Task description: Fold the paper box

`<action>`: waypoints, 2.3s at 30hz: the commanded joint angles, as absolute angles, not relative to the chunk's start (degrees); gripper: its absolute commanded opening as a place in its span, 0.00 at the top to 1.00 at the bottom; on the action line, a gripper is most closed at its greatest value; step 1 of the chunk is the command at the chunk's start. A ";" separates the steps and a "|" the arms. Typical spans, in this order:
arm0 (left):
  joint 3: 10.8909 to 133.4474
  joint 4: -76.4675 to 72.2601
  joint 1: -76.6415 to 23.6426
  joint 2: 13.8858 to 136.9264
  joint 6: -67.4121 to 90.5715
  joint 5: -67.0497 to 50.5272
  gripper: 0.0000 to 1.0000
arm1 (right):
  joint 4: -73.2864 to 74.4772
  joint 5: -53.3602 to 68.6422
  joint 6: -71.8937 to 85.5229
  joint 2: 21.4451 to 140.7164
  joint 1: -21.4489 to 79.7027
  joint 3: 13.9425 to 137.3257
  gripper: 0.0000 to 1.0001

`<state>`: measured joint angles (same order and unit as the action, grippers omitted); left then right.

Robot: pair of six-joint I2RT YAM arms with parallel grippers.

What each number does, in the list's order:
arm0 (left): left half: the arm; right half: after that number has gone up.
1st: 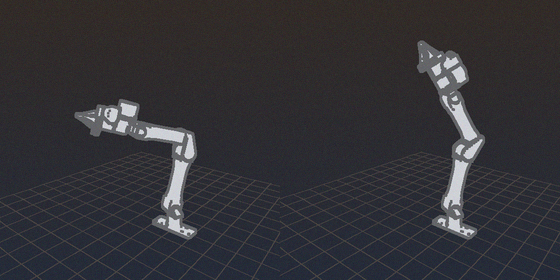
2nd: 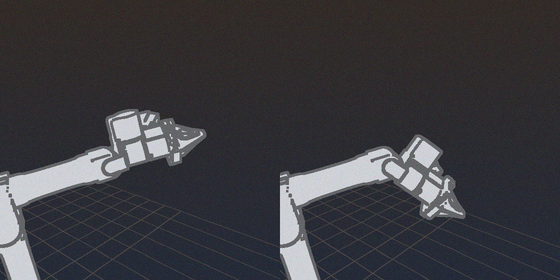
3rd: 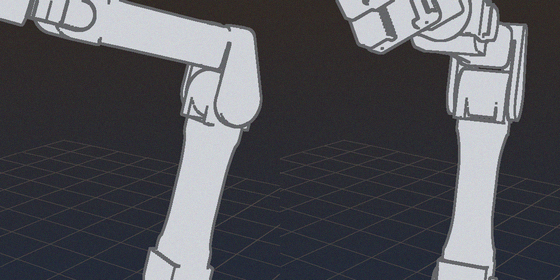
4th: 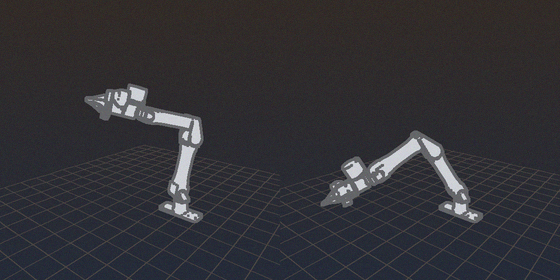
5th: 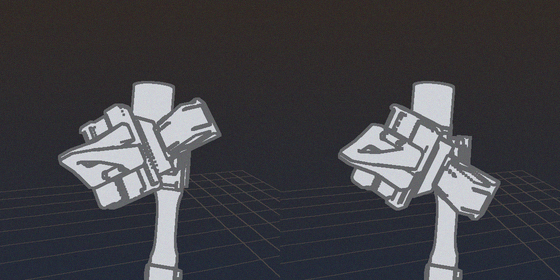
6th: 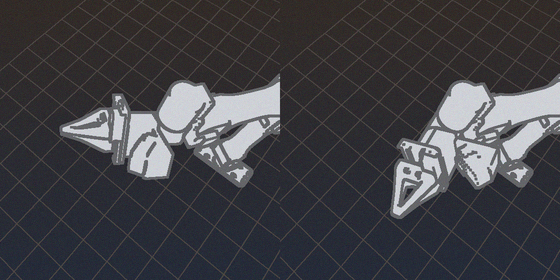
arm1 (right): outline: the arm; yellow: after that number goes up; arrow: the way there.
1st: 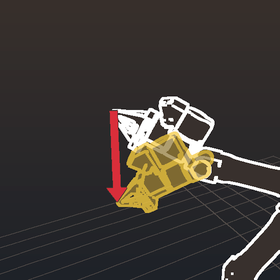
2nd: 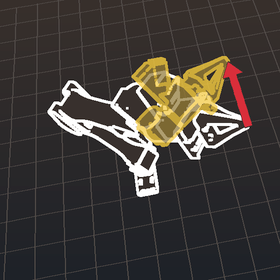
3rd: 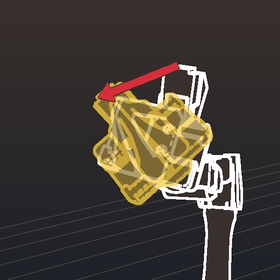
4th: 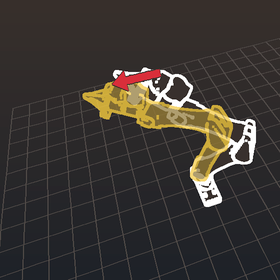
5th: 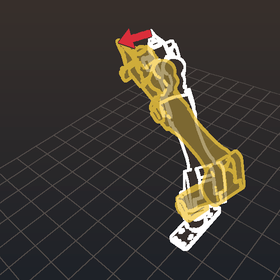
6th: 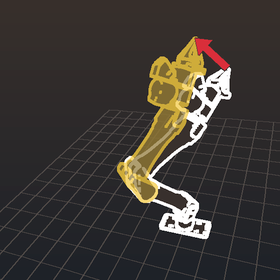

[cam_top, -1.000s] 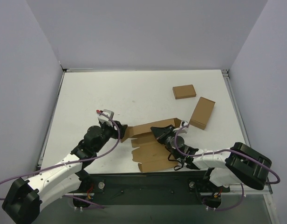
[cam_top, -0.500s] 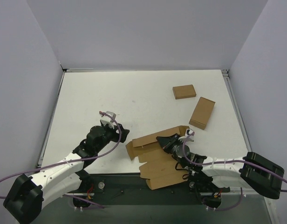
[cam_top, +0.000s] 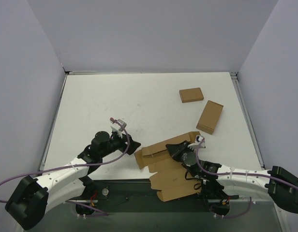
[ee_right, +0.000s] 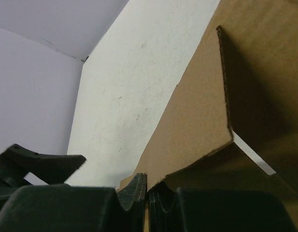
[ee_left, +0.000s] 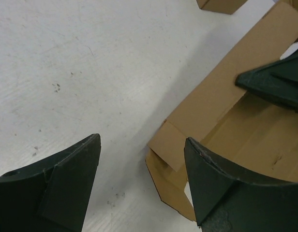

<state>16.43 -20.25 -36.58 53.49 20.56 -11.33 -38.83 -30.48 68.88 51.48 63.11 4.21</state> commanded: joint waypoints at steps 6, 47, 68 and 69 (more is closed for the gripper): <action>8.53 -26.54 -36.30 46.94 26.63 -12.84 0.14 | -34.10 -31.47 65.92 50.62 61.00 15.81 1.00; 17.14 -28.55 -32.96 56.42 8.00 9.22 1.00 | -58.52 -15.74 66.08 75.31 52.56 20.93 1.00; 15.47 -26.89 -34.19 57.66 14.24 16.08 1.00 | -55.29 -19.86 70.04 79.80 58.71 12.30 1.00; 15.47 -26.63 -34.28 57.66 14.59 16.08 1.00 | -55.11 -20.12 70.05 80.15 59.06 12.48 1.00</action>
